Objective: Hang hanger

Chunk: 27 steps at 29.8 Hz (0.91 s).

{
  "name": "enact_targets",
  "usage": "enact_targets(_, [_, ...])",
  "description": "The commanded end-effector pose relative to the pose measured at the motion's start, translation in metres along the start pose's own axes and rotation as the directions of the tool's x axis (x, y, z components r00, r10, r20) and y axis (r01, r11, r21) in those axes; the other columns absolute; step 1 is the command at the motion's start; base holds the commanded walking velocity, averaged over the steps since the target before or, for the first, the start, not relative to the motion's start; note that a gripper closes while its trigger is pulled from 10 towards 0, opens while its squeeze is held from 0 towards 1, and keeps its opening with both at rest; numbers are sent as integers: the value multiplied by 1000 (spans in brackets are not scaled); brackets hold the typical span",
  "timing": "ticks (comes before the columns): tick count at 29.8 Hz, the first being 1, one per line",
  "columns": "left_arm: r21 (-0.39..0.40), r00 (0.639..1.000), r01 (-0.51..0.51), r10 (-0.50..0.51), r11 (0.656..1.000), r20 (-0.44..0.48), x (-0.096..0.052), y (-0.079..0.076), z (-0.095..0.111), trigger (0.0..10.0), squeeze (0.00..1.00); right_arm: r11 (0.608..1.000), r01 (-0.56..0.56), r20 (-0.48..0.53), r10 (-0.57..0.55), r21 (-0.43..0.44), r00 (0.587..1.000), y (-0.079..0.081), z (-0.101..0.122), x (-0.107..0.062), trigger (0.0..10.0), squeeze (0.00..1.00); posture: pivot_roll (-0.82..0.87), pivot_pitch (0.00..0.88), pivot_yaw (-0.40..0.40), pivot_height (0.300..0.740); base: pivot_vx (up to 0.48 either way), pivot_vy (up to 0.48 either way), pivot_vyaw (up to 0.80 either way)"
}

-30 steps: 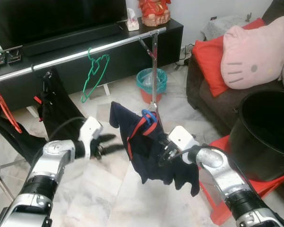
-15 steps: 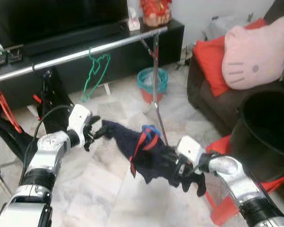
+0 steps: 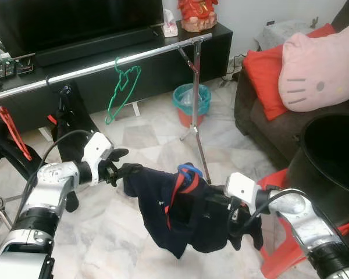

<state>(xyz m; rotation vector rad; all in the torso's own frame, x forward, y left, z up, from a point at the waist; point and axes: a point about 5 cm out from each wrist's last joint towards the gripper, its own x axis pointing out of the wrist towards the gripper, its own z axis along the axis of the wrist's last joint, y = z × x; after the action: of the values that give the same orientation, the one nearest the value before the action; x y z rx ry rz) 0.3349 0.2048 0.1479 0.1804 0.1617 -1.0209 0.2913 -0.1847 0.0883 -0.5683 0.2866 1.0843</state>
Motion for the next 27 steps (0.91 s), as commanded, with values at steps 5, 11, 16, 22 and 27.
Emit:
enact_targets(5, [-43,973,216,-219,975,-74,-10,-16,-5,10000,1000,999,-39,52,40,-23,998,2,4,-8,10000,0,14,46,105,740,0,0,0])
enact_targets(11, [-80,942,289,-298,954,-157,-6,-28,-22,10000,1000,998,-65,71,67,-25,995,3,8,-8,10000,0,15,55,110,740,0,0,0])
enact_targets(16, [-24,958,243,-244,970,-150,7,-30,-22,10000,0,995,-94,91,97,-36,991,4,13,-7,10000,0,14,60,110,740,0,0,0])
enact_targets(22, [-48,964,229,-234,972,-123,19,-33,-24,10000,0,991,-126,102,130,-45,986,6,17,-7,10000,0,10,69,111,740,0,0,0])
enact_targets(27, [-59,959,249,-254,967,-124,20,-36,-26,10000,0,991,-127,103,131,-48,986,5,18,-8,10000,0,8,73,112,740,0,0,0])
